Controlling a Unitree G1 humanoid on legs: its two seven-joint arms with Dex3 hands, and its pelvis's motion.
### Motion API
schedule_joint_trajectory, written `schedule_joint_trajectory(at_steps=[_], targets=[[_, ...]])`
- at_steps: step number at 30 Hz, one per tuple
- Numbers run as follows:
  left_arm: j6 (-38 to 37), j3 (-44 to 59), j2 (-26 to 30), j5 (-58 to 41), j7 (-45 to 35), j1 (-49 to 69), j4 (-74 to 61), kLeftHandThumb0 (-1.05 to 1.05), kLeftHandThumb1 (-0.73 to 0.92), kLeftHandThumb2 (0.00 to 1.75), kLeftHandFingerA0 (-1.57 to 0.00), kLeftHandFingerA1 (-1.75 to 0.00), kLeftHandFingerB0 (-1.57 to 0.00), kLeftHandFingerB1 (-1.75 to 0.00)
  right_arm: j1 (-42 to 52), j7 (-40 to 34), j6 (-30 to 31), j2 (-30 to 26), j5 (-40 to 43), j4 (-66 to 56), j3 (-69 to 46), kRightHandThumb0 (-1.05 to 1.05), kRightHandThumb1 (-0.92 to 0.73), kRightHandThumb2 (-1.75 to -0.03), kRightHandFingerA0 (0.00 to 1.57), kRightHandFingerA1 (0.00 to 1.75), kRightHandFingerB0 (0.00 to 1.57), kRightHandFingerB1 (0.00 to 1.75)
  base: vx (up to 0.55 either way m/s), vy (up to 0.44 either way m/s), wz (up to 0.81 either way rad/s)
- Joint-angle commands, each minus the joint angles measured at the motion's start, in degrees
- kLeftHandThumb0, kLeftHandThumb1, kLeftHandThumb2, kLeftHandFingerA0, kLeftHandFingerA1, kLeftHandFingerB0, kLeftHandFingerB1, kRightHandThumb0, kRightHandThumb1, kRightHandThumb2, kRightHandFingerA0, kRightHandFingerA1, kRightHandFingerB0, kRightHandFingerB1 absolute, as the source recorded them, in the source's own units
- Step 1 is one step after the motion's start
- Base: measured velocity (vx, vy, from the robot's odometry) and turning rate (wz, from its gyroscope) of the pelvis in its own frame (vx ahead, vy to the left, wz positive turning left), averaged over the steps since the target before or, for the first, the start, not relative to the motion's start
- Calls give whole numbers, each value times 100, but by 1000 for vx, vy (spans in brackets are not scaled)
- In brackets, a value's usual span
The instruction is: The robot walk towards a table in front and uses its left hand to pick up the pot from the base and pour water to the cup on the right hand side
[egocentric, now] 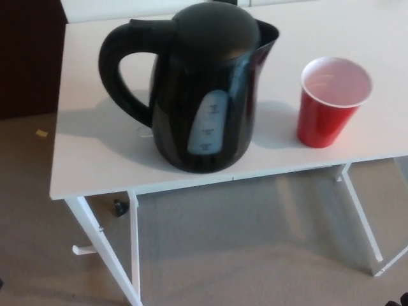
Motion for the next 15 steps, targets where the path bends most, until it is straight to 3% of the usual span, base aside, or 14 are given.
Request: schedule_joint_trajectory(at_steps=[1, 7, 8, 9, 11, 15], targets=[[37, -8, 68, 2, 23, -25, 11, 4, 63, 58, -46, -45, -44, -41, 50, -32, -92, -18, 25, -29, -28, -19, -50, -55, 69, 49, 57, 44, 0, 0, 0], [48, 193, -9, -148, 232, 7, -144, 4, 62, 57, -47, -46, -39, -39, 137, 18, -65, 7, 85, -67, -81, -17, -50, -55, 65, 48, 54, 44, 0, 0, 0], [67, 348, -38, -275, 346, -1, -248, 4, 61, 57, -47, -46, -39, -39, 136, 26, -68, 5, 81, -67, -80, -22, -49, -60, 56, 49, 50, 46, 0, 0, 0], [254, 786, 44, -637, 626, 134, -885, -1, 46, 88, -30, -55, -19, -49, 185, 81, -92, 3, 81, -67, -78, -18, -48, -54, 66, 48, 52, 43, 0, 0, 0], [139, 1123, 98, -845, 578, 377, -1805, -2, 42, 86, -26, -54, -17, -49, 205, 113, -74, -28, 89, -89, -85, -18, -48, -54, 69, 50, 52, 43, 0, 0, 0], [307, 1239, -16, -798, 646, 468, -2205, -2, 42, 86, -26, -54, -17, -49, 196, 114, -68, -31, 93, -93, -87, -18, -48, -54, 69, 50, 52, 43, 0, 0, 0]])
